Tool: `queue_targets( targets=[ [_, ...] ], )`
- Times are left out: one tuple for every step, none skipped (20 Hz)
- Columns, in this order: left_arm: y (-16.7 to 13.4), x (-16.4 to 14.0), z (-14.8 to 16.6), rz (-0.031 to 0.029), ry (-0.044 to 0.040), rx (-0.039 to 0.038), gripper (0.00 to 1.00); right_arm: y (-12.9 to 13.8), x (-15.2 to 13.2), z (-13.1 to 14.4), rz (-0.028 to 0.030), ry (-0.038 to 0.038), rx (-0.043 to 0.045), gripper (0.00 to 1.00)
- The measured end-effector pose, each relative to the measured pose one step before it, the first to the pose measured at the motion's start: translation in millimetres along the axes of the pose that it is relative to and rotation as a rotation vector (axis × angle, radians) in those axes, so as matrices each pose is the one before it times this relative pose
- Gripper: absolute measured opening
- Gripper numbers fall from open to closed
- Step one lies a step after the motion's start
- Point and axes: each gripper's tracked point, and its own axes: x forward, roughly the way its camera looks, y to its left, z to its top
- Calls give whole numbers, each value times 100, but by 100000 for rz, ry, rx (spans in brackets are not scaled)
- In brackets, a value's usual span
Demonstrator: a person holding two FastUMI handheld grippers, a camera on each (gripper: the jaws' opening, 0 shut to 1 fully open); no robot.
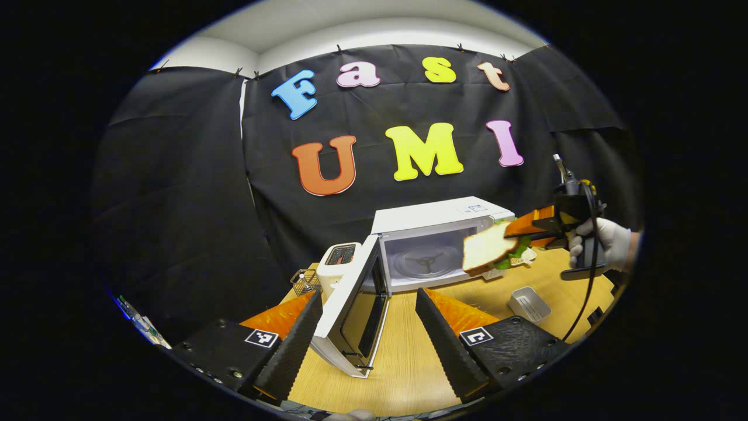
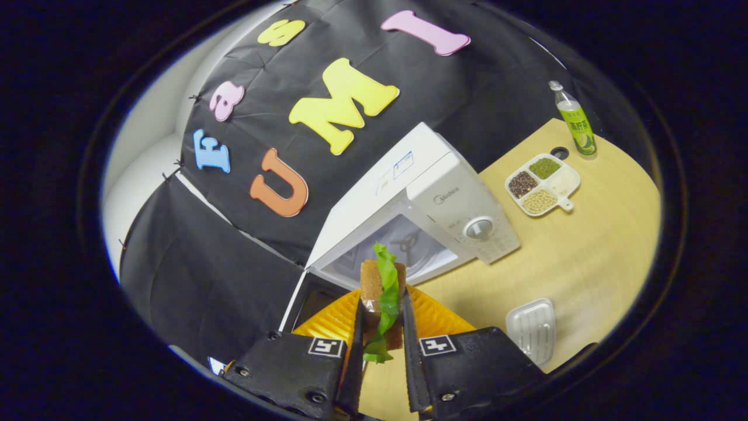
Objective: Open the microwave oven with the left hand, put the food in, and close the microwave oven.
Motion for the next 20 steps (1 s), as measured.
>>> queue_targets(
  targets=[
    [221,12,54,-841,-249,-6,97,619,1462,-379,371,-3550,1291,34],
    [151,112,139,-746,-329,-406,97,452,1647,-358,-87,-3620,1883,34],
    [22,198,3,-946,248,-537,97,-17,1573,-634,-398,-2146,1394,34],
    [91,59,-13,-532,-312,-393,97,-292,1419,-784,-1479,-2665,2064,34],
    [27,94,33,-723,-443,-371,97,-655,1305,-361,-2280,-3518,2602,34],
    [160,185,-27,-185,-29,-252,97,-643,1481,-614,-2231,-2272,1979,34],
    [119,193,-169,-327,587,-291,97,-661,1319,-575,-1910,-1882,2252,34],
    [280,312,-314,269,419,102,97,-287,1239,-668,-1117,-1563,1948,34],
    [208,111,-211,133,72,400,97,31,1219,-70,-53,-3107,2251,34],
    [190,-14,-56,260,-235,505,96,66,1281,94,55,-3811,671,34],
    [197,21,-125,236,-121,772,97,-55,1102,247,-587,-4435,-693,34],
    [223,29,-237,465,447,869,97,41,1161,78,-620,-3642,-495,34],
    [140,-10,-118,349,227,947,97,175,1179,-158,100,-2470,-46,34],
    [-34,-94,50,212,39,892,96,616,864,-405,-123,-697,267,34],
    [8,23,-9,123,538,637,96,299,1041,-516,-267,-510,358,34],
    [60,131,-180,-214,316,-74,97,322,1061,-205,-404,-1781,432,34],
    [-83,71,-206,-319,766,-880,97,103,705,-301,-665,-1614,-122,34],
    [131,62,-266,247,1006,-941,96,-180,828,-395,-1382,-512,178,25],
    [-83,76,-216,-545,854,-844,96,-112,616,-410,-1208,-281,-1314,26],
    [-94,-4,123,39,-47,-27,97,-507,537,-563,-1552,334,-2287,35]
  ],
)
